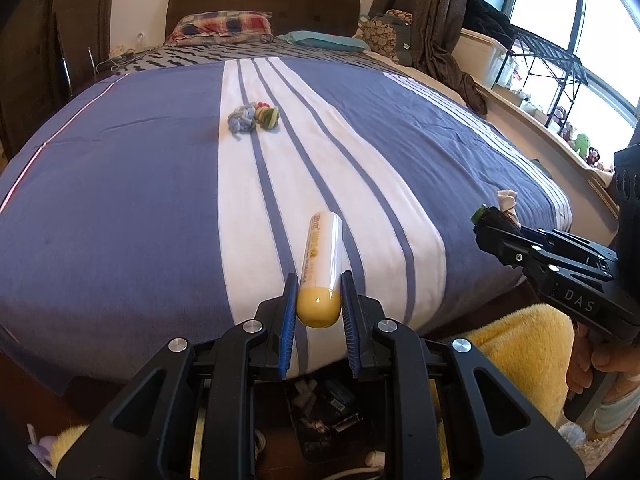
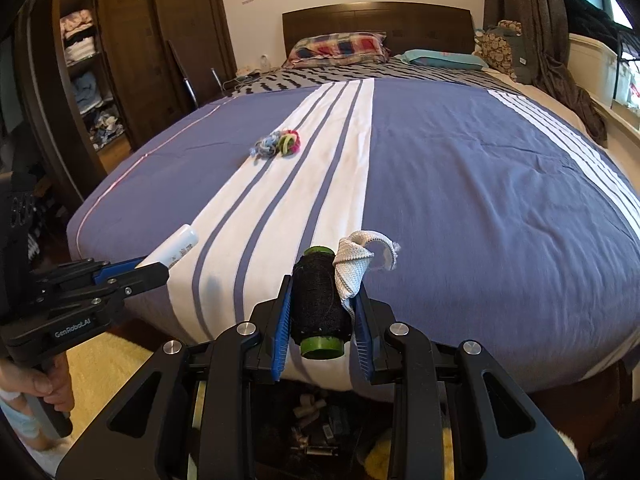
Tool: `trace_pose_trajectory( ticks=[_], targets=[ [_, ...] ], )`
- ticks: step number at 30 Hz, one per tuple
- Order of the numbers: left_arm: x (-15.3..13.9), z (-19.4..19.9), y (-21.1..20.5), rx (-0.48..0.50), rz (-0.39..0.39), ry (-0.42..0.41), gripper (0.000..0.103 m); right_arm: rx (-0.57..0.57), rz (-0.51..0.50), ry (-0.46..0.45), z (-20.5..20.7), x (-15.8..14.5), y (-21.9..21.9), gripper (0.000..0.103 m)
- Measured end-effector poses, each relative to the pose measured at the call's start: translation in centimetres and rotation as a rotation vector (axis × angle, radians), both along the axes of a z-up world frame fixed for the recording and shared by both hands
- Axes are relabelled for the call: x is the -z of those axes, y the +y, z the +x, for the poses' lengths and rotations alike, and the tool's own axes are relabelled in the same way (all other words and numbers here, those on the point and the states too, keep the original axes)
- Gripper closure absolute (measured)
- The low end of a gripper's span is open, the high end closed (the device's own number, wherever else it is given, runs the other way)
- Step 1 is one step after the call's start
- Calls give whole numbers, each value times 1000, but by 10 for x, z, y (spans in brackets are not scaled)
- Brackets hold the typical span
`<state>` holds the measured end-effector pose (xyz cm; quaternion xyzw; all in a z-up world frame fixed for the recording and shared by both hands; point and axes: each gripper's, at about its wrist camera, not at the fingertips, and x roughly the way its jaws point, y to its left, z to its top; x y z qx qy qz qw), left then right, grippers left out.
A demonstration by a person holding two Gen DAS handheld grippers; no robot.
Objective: Collect trash
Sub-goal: 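Carry the white tube and black spool with both tools over the black bin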
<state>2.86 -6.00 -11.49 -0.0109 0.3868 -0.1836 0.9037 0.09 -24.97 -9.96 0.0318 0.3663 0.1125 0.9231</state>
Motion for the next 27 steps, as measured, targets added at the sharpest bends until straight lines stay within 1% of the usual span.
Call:
trace_pose_trajectory(
  ticks=[4, 7, 10, 15, 22, 27],
  targets=[
    [8, -13, 1, 1, 2, 15, 83, -4, -6, 24, -12, 9, 5, 74],
    [18, -24, 0, 2, 15, 29, 83, -6, -2, 54, -19, 21, 8, 74],
    [32, -31, 1, 1, 8, 59, 84, -21, 2, 100, -26, 39, 12, 74],
    [61, -37, 3, 1, 14, 131, 84, -24, -3, 163, -30, 64, 14, 74],
    [98, -42, -7, 32, 32, 210, 84, -26, -8, 253, -34, 100, 18, 74],
    [129, -41, -13, 53, 44, 289, 84, -40, -10, 312, -34, 121, 22, 74]
  ],
)
